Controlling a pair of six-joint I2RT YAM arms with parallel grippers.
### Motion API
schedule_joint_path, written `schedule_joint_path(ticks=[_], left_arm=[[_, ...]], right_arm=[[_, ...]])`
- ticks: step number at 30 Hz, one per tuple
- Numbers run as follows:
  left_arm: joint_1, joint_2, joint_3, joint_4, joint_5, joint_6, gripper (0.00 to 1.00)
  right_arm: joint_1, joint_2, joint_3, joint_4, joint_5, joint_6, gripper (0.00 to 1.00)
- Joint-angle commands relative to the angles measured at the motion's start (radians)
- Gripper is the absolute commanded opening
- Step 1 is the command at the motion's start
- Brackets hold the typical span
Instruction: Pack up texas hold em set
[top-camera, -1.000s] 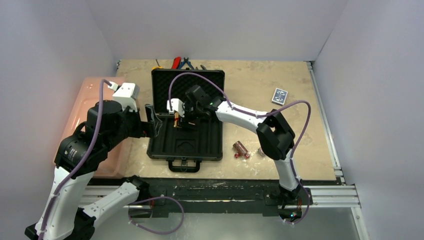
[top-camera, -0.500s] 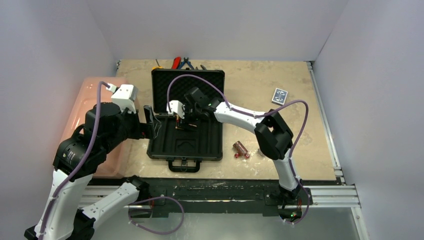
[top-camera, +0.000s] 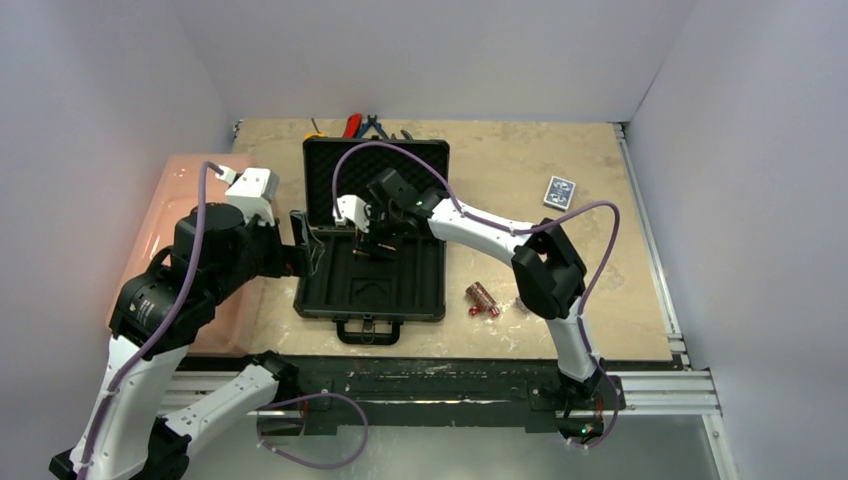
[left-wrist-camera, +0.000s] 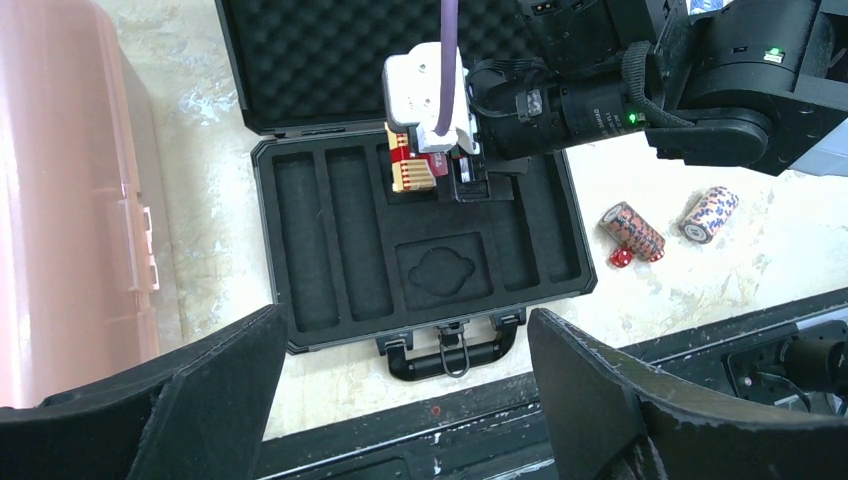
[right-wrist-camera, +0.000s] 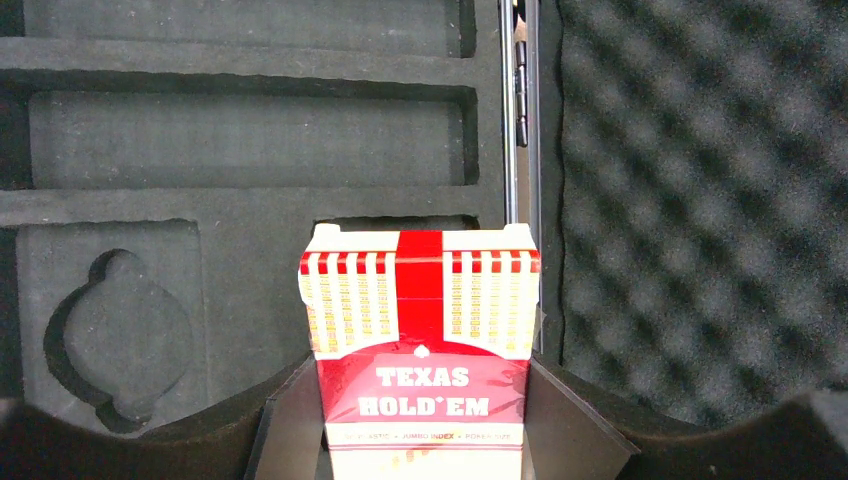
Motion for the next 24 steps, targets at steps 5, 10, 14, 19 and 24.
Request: schedule_joint_path(ticks=[5, 10, 14, 19, 24], left_arm=[[0.001, -0.014, -0.01, 0.02, -0.001, -0.001, 0.89], [0.003, -0.011, -0.016, 0.021, 0.004, -0.004, 0.89], [0.001, -0.011, -0.013, 0.023, 0.007, -0.003, 0.89], [0.001, -0.011, -0.019, 0.024, 0.004, -0.003, 0.89], [0.002, -0.008, -0.023, 0.035, 0.005, 0.0, 0.89]], right_arm=[[0.0, 0.011, -0.002, 0.007, -0.054, 0.021, 0.38], [0.0, 0.004, -0.005, -0.026, -0.093, 0.036, 0.4], [0.005, 0.011, 0.001, -0.065, -0.097, 0.049, 0.41], [0.014, 0.021, -0.004, -0.086, -0.098, 0.071, 0.48], [0.017, 0.032, -0.014, -0.099, -0.061, 0.08, 0.66]])
